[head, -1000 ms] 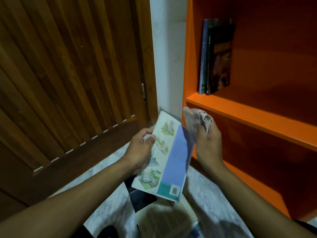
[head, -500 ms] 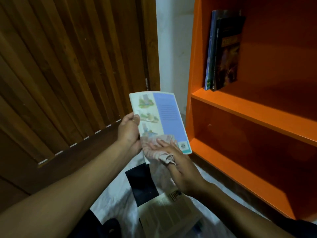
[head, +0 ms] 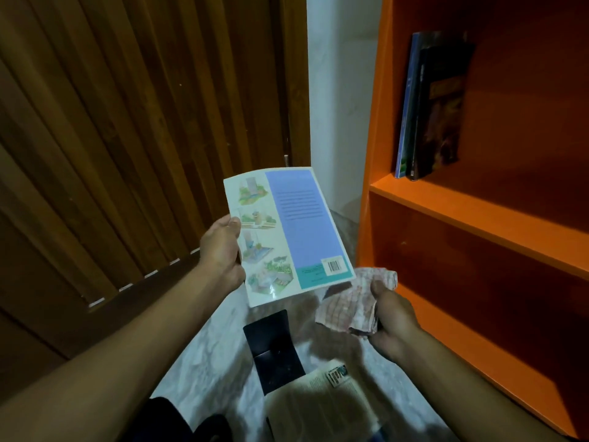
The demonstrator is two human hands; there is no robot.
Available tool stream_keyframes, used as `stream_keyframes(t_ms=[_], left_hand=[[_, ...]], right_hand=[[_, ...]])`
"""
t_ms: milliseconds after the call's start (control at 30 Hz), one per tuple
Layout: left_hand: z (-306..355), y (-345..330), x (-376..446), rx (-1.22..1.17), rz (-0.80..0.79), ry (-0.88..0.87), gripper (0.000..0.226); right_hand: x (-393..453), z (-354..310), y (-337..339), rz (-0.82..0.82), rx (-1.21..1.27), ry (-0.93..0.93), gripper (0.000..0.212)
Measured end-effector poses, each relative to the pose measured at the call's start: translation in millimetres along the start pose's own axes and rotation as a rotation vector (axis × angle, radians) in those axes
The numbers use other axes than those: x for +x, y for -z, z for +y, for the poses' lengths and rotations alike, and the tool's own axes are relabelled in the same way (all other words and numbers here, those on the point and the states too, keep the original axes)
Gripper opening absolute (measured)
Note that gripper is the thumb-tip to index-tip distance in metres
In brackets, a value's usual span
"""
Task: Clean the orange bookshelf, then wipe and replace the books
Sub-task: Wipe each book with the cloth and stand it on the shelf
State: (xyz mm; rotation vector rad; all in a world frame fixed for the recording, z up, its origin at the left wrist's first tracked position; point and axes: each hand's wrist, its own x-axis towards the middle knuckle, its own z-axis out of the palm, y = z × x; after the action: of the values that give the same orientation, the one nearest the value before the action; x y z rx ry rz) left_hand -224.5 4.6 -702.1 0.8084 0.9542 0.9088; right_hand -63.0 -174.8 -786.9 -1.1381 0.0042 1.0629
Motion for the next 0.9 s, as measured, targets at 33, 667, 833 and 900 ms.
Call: stream_keyframes(t_ms=[33,667,833,900], left_hand=[[-2,-2,-2,0.033,-0.020,0.013,0.023],[-63,-49,-37,0.222,-0.192,-0.193,0.051],[-51,-43,-30,0.237,-0.114,-0.262,0.042],[-44,-40,-30,0.274,-0.165,-0.284,0.037]], right_hand=[[-3,-4,-3,-0.079,0.061,-0.029,0.042],[-32,11,-12,-0.245,-1.234,0.988,0.063],[-27,-10,-18,-0.439,-0.979,0.935,0.036],[-21,-27,-17,-0.305,-0.653,0.768,0.024]])
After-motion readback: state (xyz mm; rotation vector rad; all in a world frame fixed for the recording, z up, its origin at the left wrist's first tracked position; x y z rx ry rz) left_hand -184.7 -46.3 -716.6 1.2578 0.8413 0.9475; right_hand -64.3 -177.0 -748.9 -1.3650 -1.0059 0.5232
